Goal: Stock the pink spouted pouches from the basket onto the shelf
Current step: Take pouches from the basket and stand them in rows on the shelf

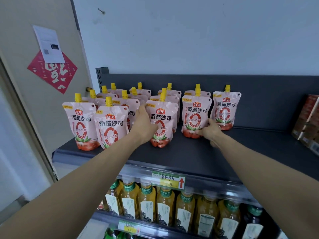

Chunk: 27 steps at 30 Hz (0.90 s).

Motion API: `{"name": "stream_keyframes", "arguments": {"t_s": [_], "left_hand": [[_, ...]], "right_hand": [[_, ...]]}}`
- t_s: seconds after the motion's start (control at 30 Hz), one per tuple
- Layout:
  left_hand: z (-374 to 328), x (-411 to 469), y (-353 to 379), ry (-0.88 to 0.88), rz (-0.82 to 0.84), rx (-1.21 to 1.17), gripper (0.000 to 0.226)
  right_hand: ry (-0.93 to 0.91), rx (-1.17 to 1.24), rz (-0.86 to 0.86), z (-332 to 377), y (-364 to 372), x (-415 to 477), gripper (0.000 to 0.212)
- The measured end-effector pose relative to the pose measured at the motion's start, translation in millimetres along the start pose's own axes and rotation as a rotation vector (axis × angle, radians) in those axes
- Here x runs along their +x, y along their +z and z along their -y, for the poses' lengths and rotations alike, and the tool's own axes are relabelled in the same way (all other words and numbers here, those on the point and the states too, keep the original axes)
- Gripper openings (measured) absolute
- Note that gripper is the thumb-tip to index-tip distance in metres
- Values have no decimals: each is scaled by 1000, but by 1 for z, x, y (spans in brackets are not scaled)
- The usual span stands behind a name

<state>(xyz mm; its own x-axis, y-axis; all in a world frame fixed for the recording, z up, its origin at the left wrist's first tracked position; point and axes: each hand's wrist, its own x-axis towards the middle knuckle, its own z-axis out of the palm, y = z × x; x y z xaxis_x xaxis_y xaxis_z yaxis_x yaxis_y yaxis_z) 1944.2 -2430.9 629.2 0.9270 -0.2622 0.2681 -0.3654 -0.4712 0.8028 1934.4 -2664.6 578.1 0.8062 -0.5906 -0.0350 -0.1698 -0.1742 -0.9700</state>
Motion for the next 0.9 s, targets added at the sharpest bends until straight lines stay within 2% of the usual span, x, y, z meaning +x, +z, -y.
{"name": "stream_keyframes", "arguments": {"t_s": [0.17, 0.37, 0.5, 0.7, 0.9], "left_hand": [[-13, -12, -3, 92, -134, 104, 61], [-24, -22, 4, 133, -91, 122, 52], [-27, -25, 7, 159, -85, 129, 46], [-30, -35, 15, 185, -25, 101, 44], [-30, -58, 26, 327, 92, 124, 34]], "right_hand": [[13, 71, 7, 0, 0, -5, 74], [11, 58, 4, 1, -3, -12, 75], [2, 33, -28, 3, -8, -15, 85], [-88, -161, -149, 11, -14, -40, 56], [-299, -374, -92, 22, -19, -104, 46]]}}
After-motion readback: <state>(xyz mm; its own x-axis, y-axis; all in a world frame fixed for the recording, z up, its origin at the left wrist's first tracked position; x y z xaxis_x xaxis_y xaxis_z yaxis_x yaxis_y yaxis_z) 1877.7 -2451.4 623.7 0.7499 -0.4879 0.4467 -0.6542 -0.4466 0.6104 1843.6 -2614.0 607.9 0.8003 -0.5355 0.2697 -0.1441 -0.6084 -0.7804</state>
